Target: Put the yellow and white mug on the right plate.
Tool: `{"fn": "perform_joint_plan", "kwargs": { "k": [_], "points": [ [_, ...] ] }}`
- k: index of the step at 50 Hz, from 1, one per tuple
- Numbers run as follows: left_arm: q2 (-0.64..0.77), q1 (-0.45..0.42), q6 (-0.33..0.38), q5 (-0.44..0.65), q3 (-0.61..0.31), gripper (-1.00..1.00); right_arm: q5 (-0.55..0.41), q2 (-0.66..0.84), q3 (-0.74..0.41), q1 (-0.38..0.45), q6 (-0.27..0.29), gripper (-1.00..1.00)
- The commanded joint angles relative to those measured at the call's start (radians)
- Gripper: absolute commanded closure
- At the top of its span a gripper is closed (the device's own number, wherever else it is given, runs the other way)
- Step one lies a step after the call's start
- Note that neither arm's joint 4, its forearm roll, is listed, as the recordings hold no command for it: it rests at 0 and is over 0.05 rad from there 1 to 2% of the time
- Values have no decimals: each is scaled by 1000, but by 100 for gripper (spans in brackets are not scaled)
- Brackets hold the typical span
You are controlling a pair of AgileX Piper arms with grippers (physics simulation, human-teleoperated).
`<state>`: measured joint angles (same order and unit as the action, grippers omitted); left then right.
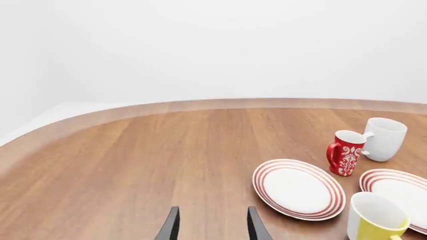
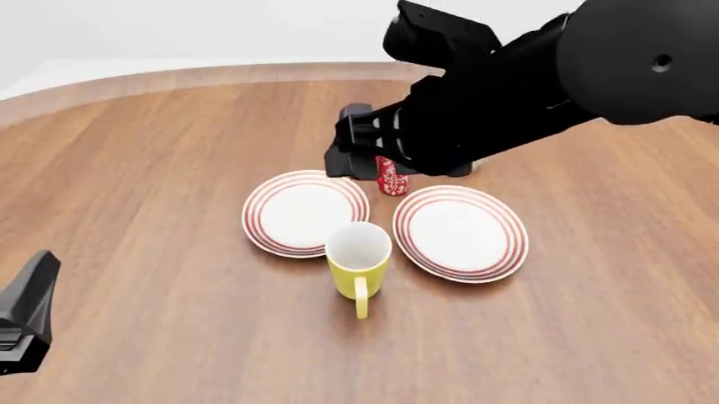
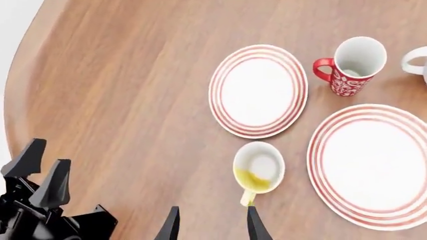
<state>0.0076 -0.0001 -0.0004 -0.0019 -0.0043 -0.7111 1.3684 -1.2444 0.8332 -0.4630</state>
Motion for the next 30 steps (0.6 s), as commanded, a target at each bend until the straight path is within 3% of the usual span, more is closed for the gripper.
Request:
{"fn": "perform_joint_plan", "kwargs": {
  "k": [1,7,30],
  "points": [
    [0,0,0,0,0,-100,50,41,43,8,-22,-100],
    [0,0,0,0,0,-100,79,42,70,-16,-12,-100],
    [0,0,0,0,0,-100,193,63,199,-10,-68,-100]
  ]
}}
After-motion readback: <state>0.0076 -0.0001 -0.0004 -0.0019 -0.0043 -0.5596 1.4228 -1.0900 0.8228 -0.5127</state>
